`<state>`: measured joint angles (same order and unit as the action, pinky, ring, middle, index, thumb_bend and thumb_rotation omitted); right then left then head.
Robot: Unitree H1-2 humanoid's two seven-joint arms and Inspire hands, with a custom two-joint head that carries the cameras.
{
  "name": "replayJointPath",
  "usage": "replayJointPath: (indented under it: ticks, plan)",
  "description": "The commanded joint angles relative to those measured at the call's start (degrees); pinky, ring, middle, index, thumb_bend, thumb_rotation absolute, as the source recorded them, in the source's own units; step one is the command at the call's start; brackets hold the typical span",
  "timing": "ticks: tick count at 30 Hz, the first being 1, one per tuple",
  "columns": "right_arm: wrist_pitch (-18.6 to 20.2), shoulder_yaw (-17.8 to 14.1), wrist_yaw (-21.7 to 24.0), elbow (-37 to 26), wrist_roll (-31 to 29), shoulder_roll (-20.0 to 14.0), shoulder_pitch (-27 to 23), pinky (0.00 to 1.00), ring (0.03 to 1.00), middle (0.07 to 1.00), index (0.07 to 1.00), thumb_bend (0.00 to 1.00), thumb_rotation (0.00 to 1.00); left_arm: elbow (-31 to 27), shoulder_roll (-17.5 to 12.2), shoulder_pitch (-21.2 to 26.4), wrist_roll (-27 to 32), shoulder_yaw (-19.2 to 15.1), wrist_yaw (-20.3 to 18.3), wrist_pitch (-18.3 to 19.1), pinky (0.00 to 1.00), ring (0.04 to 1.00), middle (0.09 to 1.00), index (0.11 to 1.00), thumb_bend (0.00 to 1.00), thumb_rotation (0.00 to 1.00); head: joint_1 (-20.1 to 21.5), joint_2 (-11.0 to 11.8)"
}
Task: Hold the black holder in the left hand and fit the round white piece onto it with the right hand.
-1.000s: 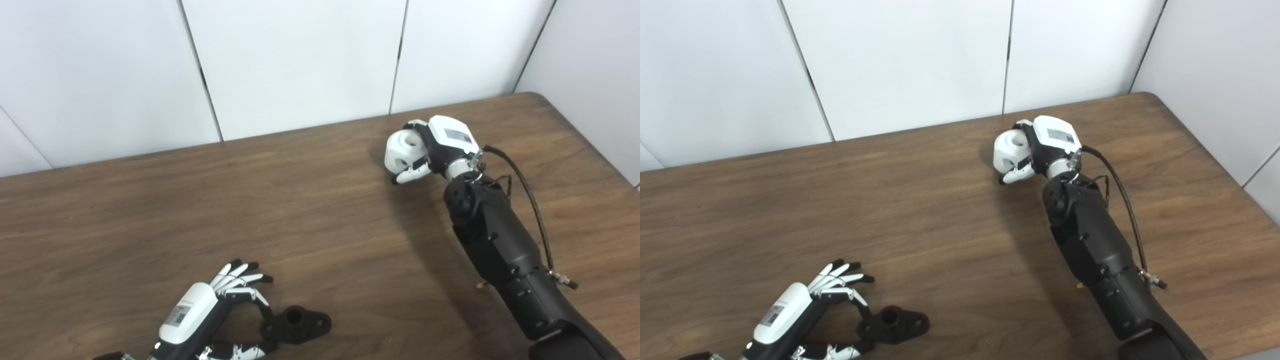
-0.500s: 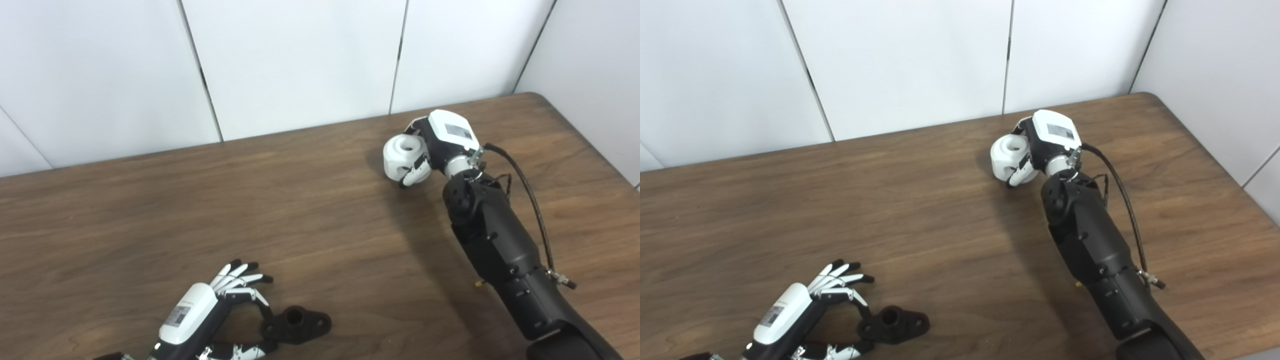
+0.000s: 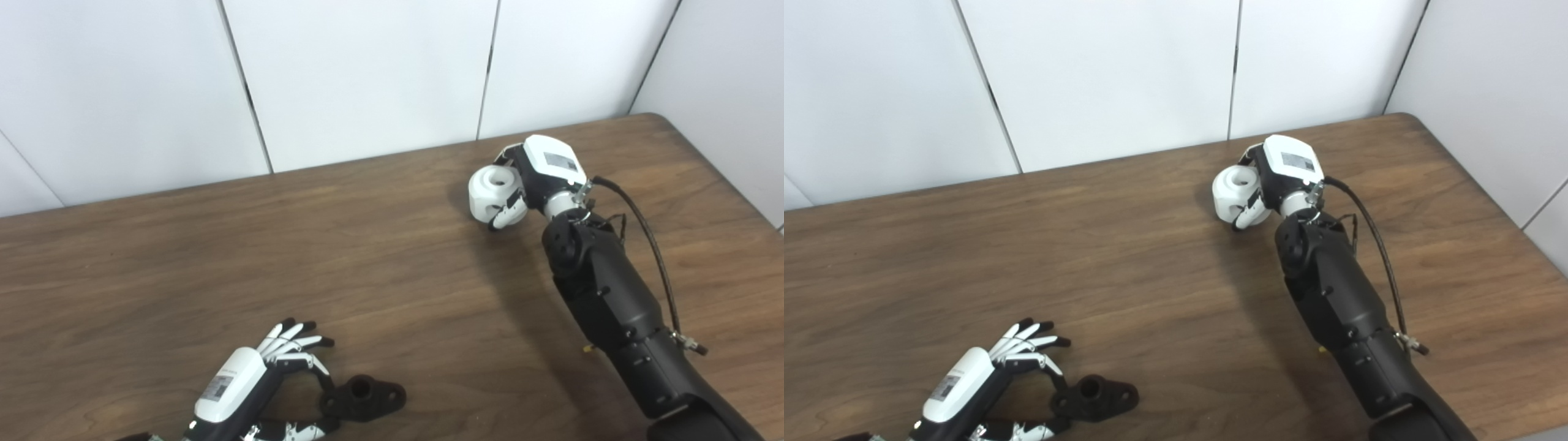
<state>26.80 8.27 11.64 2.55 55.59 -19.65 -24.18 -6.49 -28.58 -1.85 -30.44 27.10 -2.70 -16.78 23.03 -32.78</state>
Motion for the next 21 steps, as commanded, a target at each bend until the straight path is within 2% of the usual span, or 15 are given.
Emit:
replayJointPath:
  ticks: [1, 5, 9, 14, 16, 21]
  plan:
    - [-0.1, -0.2, -0.5, -3.1, 0.0, -1.2, -2.0, 0.85, 0.674, 0.467, 0.499, 0.53, 0.00, 3.1, -1.7, -4.9, -5.0, 2.7, -6.6, 3.5, 1.00, 0.945, 0.822, 0.488, 0.52, 0.07, 0.0, -0.1]
    - [-0.2, 0.1, 0.3, -6.1, -0.2, -1.5, -1.3, 0.85, 0.663, 0.457, 0.507, 0.53, 0.00, 3.2, -1.5, -4.6, -5.2, 2.7, -6.5, 3.6, 1.00, 0.942, 0.821, 0.488, 0.52, 0.06, -0.6, -0.4]
    - [0.0, -1.4, 2.2, -10.1, -1.5, -0.7, -0.1, 0.86, 0.630, 0.447, 0.513, 0.53, 0.00, 3.3, -1.2, -4.5, -5.3, 2.7, -6.5, 3.7, 1.00, 0.941, 0.819, 0.488, 0.52, 0.06, -1.3, -0.7]
    - [0.1, -3.1, 6.3, -15.9, -1.5, 0.0, 1.7, 0.86, 0.624, 0.457, 0.504, 0.53, 0.00, 3.1, -0.9, -4.3, -5.4, 2.8, -6.7, 4.1, 1.00, 0.942, 0.820, 0.488, 0.52, 0.06, -2.3, -1.1]
    - [0.1, -3.5, 8.1, -18.6, -1.1, 0.4, 2.7, 0.82, 0.606, 0.466, 0.498, 0.53, 0.00, 3.0, -0.8, -4.3, -5.6, 2.8, -6.7, 4.2, 1.00, 0.941, 0.821, 0.488, 0.52, 0.07, -2.9, -1.3]
    - [0.1, -2.8, 12.4, -25.2, 0.1, 1.4, 5.0, 0.84, 0.613, 0.477, 0.493, 0.53, 0.00, 2.3, -0.2, -4.3, -6.0, 3.0, -7.1, 5.1, 1.00, 0.943, 0.824, 0.488, 0.51, 0.07, -4.5, -2.1]
